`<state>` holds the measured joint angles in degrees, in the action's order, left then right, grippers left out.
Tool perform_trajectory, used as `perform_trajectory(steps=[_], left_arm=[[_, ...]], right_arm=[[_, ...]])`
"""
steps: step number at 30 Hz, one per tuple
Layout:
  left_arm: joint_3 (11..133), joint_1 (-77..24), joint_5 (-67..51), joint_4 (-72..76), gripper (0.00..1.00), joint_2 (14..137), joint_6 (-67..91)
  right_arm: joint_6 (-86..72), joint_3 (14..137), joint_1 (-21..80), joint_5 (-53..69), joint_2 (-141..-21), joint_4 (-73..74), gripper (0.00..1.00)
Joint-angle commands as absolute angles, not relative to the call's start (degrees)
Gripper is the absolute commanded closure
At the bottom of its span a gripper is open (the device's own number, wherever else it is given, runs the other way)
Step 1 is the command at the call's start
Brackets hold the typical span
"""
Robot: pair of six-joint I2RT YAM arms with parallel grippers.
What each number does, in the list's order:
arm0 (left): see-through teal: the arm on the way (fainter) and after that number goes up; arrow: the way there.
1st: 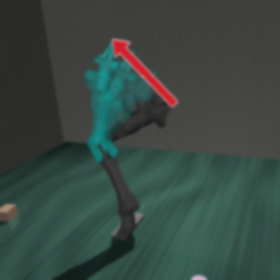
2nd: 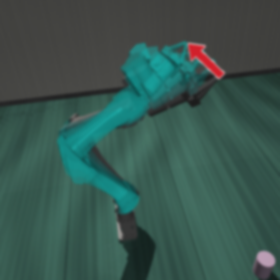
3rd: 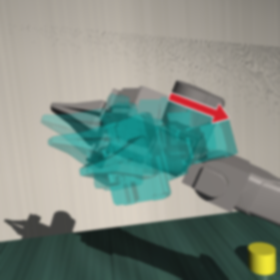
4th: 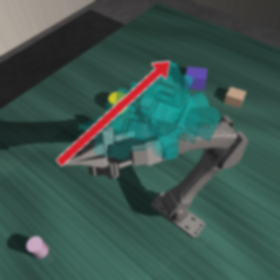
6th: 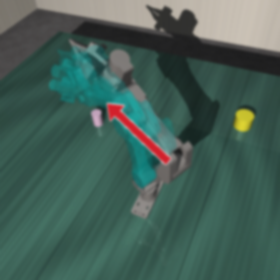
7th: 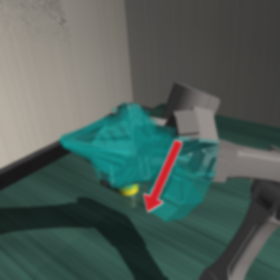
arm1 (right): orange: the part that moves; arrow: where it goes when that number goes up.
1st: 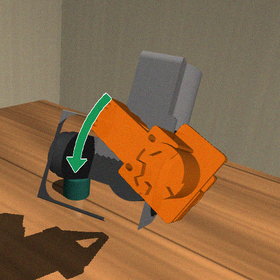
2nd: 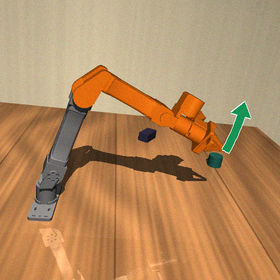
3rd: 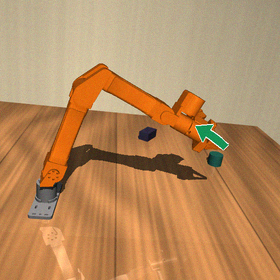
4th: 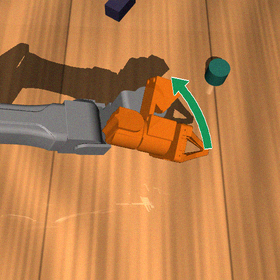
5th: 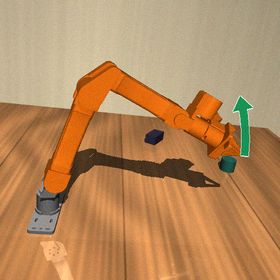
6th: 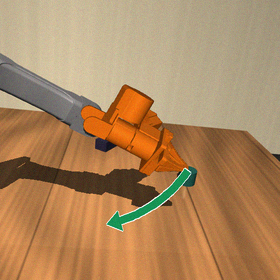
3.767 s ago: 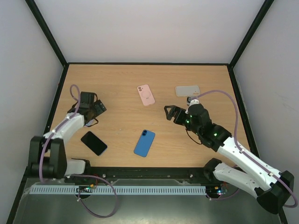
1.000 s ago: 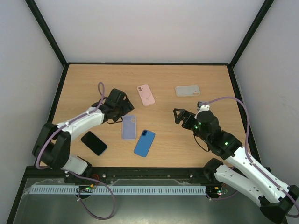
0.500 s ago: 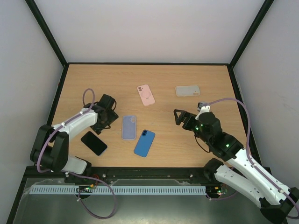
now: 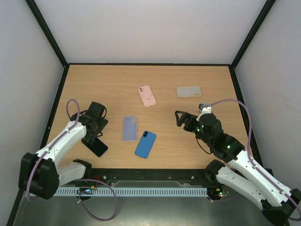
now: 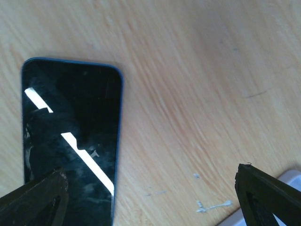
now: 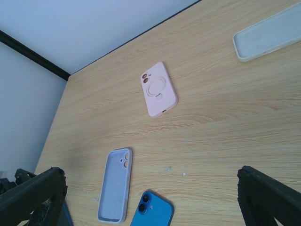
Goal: Put the phone into the phone case
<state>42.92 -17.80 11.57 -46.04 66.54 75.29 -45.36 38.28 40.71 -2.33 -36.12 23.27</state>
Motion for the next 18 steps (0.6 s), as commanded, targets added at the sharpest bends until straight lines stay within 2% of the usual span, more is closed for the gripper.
perform_trajectory(steps=[1, 4, 18], left_arm=[[38.65, -16.15, 9.71, -48.68, 0.03, 63.81, 77.46], [36.02, -14.54, 7.89, -47.66, 0.00, 63.17, 77.08], [30.50, -11.28, 5.84, -45.90, 0.01, 63.59, 75.18]], right_arm=[[-44.38, 37.97, 40.49, -3.60, -35.87, 22.10, 0.03], [-44.36, 38.01, 40.48, -3.61, -35.69, 22.15, 0.02], [-44.49, 37.74, 40.51, -3.34, -35.84, 21.93, 0.02]])
